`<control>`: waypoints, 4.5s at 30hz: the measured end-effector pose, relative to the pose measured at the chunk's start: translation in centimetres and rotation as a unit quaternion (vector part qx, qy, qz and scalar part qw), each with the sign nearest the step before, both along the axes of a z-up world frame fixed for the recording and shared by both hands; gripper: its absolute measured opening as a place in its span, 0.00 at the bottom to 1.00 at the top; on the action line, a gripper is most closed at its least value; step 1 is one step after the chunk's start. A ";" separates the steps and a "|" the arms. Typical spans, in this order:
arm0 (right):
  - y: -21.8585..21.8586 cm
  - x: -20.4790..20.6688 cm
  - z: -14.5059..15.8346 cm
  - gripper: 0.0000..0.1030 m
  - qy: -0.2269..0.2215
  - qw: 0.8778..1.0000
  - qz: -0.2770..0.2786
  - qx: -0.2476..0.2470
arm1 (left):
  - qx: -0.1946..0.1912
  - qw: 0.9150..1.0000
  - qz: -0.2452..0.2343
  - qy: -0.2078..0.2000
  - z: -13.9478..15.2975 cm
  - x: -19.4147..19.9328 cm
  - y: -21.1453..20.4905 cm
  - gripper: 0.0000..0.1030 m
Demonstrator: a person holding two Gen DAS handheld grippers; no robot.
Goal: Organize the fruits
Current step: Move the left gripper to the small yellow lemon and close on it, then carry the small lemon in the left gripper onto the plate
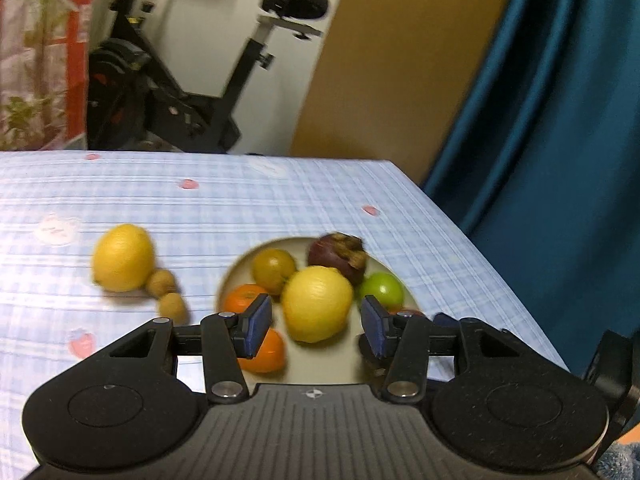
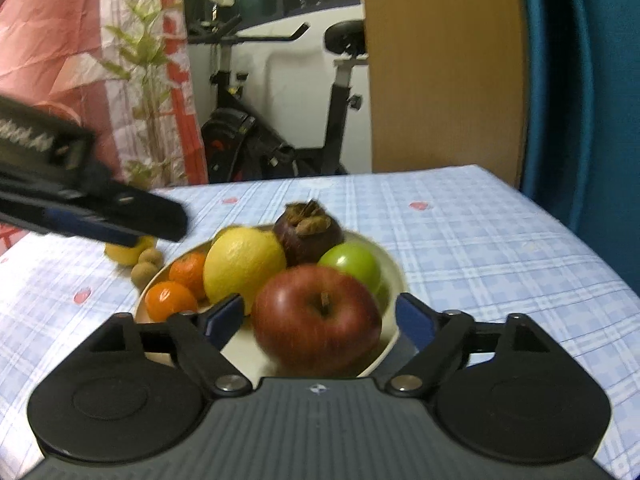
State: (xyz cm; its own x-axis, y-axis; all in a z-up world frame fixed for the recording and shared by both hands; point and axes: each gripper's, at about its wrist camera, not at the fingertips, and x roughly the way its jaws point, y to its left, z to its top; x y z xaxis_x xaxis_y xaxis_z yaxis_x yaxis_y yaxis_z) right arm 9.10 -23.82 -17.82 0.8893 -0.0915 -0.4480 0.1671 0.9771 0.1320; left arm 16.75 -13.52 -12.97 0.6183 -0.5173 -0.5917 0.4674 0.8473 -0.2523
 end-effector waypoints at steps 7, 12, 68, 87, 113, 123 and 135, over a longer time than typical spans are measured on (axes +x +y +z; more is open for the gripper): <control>0.2 -0.1 0.4 0.83 -0.020 1.000 0.005 -0.005 | -0.008 0.999 0.053 -0.001 0.2 0.0 3.8 0.51; 0.4 -0.5 0.8 0.83 -0.038 0.999 0.013 -0.008 | -0.001 0.997 0.081 -0.005 0.6 0.2 5.8 0.51; 13.0 20.0 0.6 0.78 0.101 0.965 0.239 -0.038 | -0.057 0.988 0.125 0.068 0.4 13.3 16.6 0.68; 12.9 19.6 0.9 0.67 0.100 0.956 0.277 0.004 | -0.072 0.992 0.008 0.104 -4.0 14.5 14.4 0.68; 13.8 16.3 0.8 0.62 0.095 0.958 0.265 0.062 | -0.051 0.996 0.031 0.065 -3.5 8.9 14.4 0.58; 12.3 11.9 3.1 0.60 0.068 0.966 0.242 0.061 | -0.055 0.997 0.020 0.058 -1.8 5.2 12.4 0.58; 8.5 5.1 3.8 0.59 0.043 0.974 0.198 0.096 | -0.044 0.997 -0.023 0.061 -0.4 0.6 8.3 0.58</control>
State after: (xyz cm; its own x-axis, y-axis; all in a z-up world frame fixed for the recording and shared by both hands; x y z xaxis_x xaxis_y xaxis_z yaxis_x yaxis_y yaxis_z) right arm 14.19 -15.28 -14.06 0.7963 0.3445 -0.4972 -0.2005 0.9258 0.3203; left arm 17.38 -5.21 -13.36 0.5187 -0.5966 -0.6123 0.4665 0.7977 -0.3821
